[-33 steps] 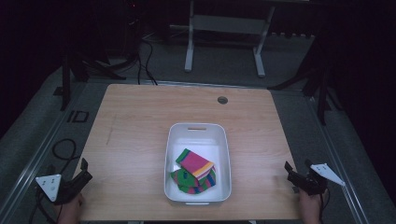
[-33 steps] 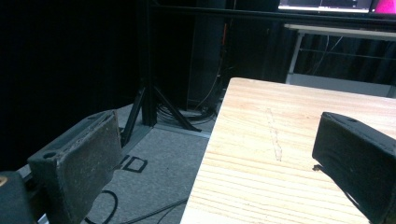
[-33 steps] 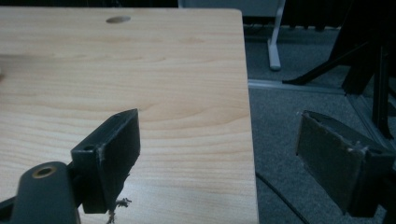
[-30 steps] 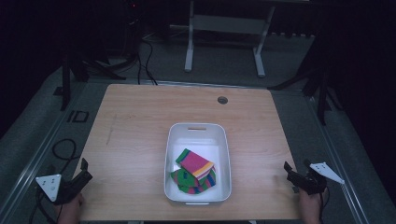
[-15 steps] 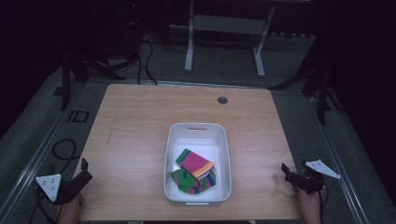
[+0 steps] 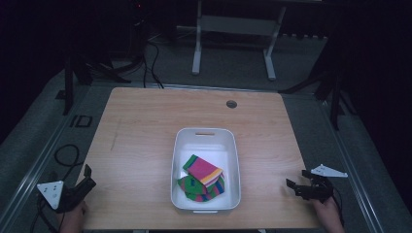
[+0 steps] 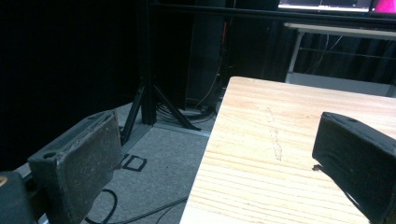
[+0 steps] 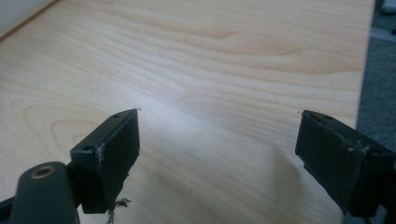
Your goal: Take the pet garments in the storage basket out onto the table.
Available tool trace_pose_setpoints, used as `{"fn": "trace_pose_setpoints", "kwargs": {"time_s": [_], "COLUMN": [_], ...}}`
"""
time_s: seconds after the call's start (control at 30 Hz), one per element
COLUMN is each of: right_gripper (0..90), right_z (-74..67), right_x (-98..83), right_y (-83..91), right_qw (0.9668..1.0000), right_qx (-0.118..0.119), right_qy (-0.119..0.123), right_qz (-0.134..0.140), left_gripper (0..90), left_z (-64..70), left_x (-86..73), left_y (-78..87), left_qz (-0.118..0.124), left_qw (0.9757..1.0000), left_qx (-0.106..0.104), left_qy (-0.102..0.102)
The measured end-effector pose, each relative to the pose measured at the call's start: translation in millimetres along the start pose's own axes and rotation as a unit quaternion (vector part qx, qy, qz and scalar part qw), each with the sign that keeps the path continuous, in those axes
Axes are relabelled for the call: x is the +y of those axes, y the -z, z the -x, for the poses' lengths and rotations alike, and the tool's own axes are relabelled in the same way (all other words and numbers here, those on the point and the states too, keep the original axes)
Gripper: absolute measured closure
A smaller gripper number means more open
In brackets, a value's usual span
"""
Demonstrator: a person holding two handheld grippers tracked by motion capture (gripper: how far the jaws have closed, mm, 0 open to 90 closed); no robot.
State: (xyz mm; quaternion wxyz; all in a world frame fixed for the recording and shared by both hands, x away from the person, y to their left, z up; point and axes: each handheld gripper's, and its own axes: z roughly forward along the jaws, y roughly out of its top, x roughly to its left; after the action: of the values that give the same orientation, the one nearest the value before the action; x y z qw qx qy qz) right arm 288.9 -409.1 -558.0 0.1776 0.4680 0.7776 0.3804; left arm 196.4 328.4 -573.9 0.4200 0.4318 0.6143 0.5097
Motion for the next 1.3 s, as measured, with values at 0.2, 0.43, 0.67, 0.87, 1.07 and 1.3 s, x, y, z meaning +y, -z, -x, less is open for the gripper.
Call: {"fn": "trace_pose_setpoints", "kwargs": {"time_s": [0.2,0.43,0.67,0.87,1.07,1.3], "right_gripper": [12.9,12.9,13.7,15.8,15.8,15.8], "right_z": [-2.9,-13.7,-32.1,-52.9,-72.8,-90.2], "right_x": [3.6,9.0,26.6,43.7,61.4,83.0], "right_y": [-1.3,-2.2,-3.5,-4.4,-3.9,-5.0], "right_qw": [0.9984,0.9932,0.9818,0.9699,0.9601,0.9493], "right_qx": [0.044,0.104,0.161,0.194,0.214,0.236], "right_qy": [0.007,0.039,0.083,0.126,0.161,0.190], "right_qz": [-0.034,-0.035,-0.057,-0.075,-0.079,-0.084], "left_gripper": [1.9,1.9,1.9,1.9,1.9,1.9], "left_z": [0.4,0.3,0.3,0.3,-0.3,-0.3], "left_x": [-0.2,-0.1,0.0,0.0,0.0,0.0], "left_y": [0.2,0.0,-0.2,-0.1,0.1,0.1], "left_qz": [0.002,0.001,0.000,0.000,0.000,0.000], "left_qw": [1.0000,1.0000,1.0000,1.0000,1.0000,1.0000], "left_qx": [0.001,0.001,0.000,0.000,-0.001,-0.001], "left_qy": [-0.002,-0.001,0.000,-0.002,0.001,0.001]}}
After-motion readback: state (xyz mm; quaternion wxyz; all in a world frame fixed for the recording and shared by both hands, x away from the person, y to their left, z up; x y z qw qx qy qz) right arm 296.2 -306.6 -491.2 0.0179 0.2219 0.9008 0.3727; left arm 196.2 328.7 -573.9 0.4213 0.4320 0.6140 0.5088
